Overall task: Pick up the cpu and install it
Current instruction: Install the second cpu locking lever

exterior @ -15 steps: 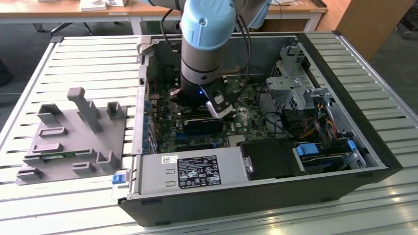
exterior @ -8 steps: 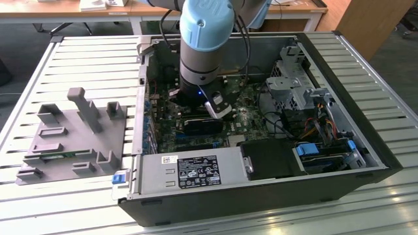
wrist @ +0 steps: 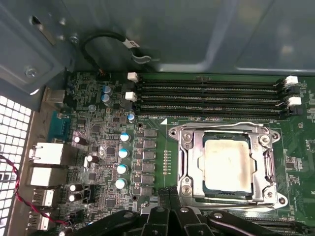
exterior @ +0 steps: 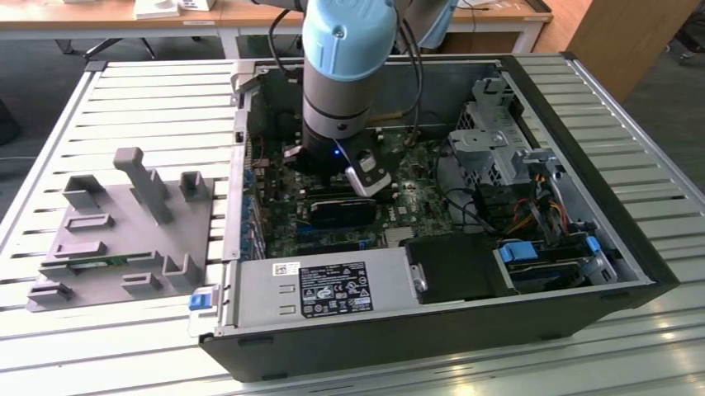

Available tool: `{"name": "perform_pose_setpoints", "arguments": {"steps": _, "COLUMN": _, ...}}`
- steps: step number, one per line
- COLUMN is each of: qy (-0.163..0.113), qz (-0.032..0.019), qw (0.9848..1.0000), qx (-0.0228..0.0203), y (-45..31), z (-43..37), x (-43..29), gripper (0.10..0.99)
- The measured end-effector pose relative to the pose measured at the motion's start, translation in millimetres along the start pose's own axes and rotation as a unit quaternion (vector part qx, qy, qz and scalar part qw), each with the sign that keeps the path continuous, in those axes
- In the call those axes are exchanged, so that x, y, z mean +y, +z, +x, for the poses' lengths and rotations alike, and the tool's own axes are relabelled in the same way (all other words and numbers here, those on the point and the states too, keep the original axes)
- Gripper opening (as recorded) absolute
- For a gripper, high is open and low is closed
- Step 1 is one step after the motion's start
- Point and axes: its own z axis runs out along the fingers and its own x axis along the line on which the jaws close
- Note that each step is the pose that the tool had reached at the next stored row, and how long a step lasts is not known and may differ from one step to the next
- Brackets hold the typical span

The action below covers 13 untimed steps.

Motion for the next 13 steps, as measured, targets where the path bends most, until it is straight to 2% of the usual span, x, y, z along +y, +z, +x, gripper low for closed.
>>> {"name": "perform_pose_setpoints", "arguments": {"steps": 2, "qy": 0.0, "qz": -0.0007, "qw": 1.0, "qx": 0.0, "y": -1.8, "z": 0.1, "x": 0.5, "gripper": 0.106}}
{"name": "perform_pose_setpoints", "arguments": {"steps": 5, "qy": 0.0, "qz": -0.0079, "qw": 1.0, "qx": -0.0001, "y": -5.3, "z": 0.3, "x": 1.5, "gripper": 0.106}}
{"name": "perform_pose_setpoints", "arguments": {"steps": 7, "qy": 0.0, "qz": -0.0104, "qw": 0.9999, "qx": -0.0001, "y": -7.1, "z": 0.4, "x": 2.0, "gripper": 0.106}}
{"name": "perform_pose_setpoints", "arguments": {"steps": 9, "qy": 0.0, "qz": -0.011, "qw": 0.9999, "qx": -0.0002, "y": -8.4, "z": 0.5, "x": 2.4, "gripper": 0.106}}
{"name": "perform_pose_setpoints", "arguments": {"steps": 13, "qy": 0.0, "qz": -0.0111, "qw": 0.9999, "qx": 0.0001, "y": -18.4, "z": 0.9, "x": 5.4, "gripper": 0.106}}
